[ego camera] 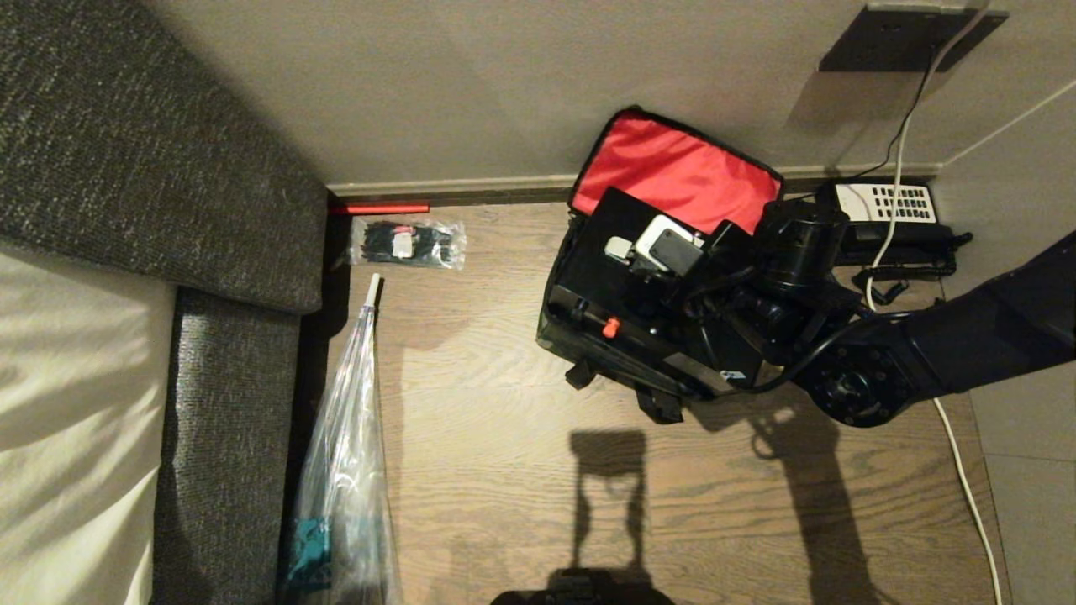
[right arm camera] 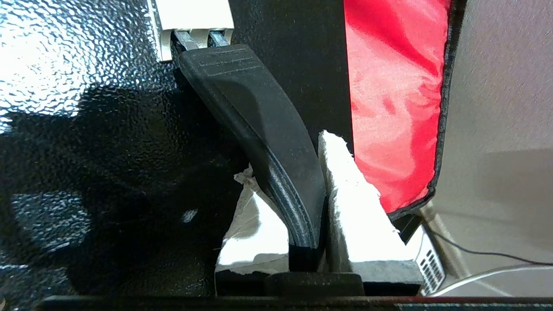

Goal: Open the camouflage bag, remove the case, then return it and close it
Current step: Place the black box back

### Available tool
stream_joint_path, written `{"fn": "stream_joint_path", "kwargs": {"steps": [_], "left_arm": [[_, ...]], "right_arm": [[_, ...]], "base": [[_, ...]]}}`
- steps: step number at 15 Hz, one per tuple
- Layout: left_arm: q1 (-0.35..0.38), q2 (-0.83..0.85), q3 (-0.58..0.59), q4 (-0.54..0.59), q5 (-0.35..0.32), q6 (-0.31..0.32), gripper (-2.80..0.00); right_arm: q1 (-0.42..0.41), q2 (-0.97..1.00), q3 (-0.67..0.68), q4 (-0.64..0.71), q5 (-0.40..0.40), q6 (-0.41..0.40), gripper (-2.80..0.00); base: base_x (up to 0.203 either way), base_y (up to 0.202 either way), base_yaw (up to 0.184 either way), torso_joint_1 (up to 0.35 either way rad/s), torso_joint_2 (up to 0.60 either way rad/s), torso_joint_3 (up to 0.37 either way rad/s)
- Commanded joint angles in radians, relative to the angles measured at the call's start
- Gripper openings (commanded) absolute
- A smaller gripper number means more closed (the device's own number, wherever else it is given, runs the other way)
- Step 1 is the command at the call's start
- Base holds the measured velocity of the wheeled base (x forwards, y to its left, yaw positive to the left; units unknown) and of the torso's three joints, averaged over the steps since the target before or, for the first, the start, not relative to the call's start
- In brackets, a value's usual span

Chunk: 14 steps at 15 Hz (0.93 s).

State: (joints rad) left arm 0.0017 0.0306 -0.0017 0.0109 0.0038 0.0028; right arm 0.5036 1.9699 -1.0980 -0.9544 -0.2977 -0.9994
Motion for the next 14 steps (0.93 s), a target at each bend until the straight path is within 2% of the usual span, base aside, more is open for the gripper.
{"fn": "stream_joint_path", "kwargs": {"steps": [1,14], "left_arm": [[0.001,0.002,0.0,0.0,0.001,0.0,-2.8],[0.0,0.003,0.0,0.0,0.001,0.0,-2.8]], "right_arm": [[0.0,0.0,-0.003,-0.003,-0.001,-0.002,-2.8],[-0.002,0.168,-0.089,-0.018,0.0,0.033,-2.8]], "base": [[0.0,0.0,0.0,0.0,0.0,0.0],[0.0,0.0,0.0,0.0,0.0,0.0]]}}
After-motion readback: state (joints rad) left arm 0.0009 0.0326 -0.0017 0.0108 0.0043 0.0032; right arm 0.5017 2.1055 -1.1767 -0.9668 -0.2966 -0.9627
